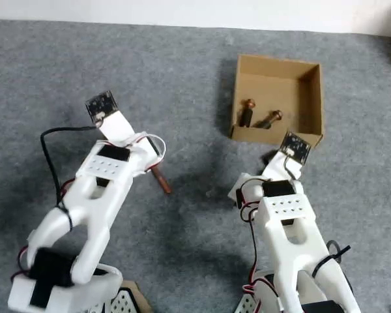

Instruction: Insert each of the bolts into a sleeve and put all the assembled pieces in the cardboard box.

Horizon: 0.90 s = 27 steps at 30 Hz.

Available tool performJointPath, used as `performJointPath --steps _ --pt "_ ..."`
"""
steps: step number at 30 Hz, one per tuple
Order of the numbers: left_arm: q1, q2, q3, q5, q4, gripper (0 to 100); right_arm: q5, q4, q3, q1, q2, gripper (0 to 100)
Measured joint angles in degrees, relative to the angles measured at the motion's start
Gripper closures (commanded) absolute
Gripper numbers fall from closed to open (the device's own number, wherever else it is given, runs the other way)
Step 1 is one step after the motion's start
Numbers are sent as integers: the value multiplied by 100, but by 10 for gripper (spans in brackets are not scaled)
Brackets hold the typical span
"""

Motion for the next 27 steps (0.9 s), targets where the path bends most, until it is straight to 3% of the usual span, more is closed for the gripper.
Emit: performJointPath --steps 14,27 --pt "53 1908 -1723 0 835 891 0 0 0 0 0 995" --pt "70 2198 -1890 0 958 894 0 0 0 0 0 995"
